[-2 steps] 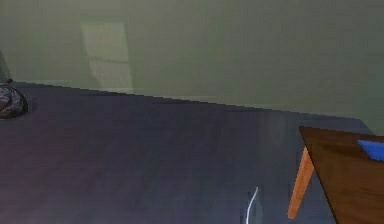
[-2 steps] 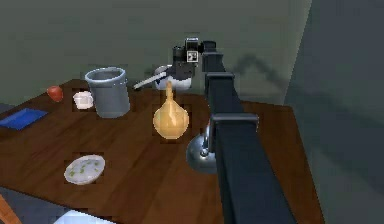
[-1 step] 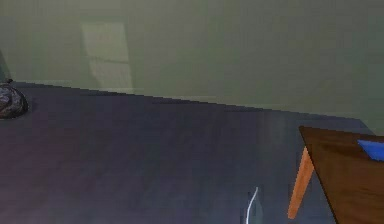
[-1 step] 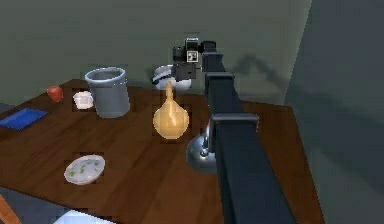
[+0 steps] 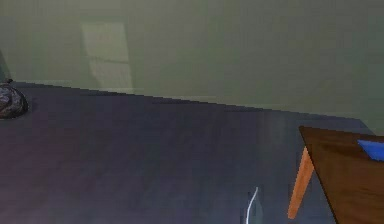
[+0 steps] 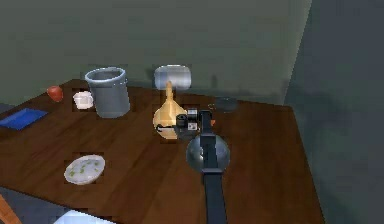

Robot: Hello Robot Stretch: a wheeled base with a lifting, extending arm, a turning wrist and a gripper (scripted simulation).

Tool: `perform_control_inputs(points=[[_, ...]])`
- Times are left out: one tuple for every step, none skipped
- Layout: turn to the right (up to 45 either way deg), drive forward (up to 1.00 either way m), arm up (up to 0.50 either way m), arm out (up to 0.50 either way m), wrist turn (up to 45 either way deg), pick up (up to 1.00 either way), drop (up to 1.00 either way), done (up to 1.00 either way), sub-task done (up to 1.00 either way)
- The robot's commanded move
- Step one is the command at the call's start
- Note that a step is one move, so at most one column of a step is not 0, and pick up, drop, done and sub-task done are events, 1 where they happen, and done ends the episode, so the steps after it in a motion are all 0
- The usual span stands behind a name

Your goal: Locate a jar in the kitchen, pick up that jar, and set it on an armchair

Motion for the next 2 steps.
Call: perform_control_inputs(points=[[0.0,0.0,0.0,0.0,0.0,1.0,0.0,0.0,0.0],[0.0,0.0,0.1,0.0,0.0,0.0,0.0,0.0,0.0]])
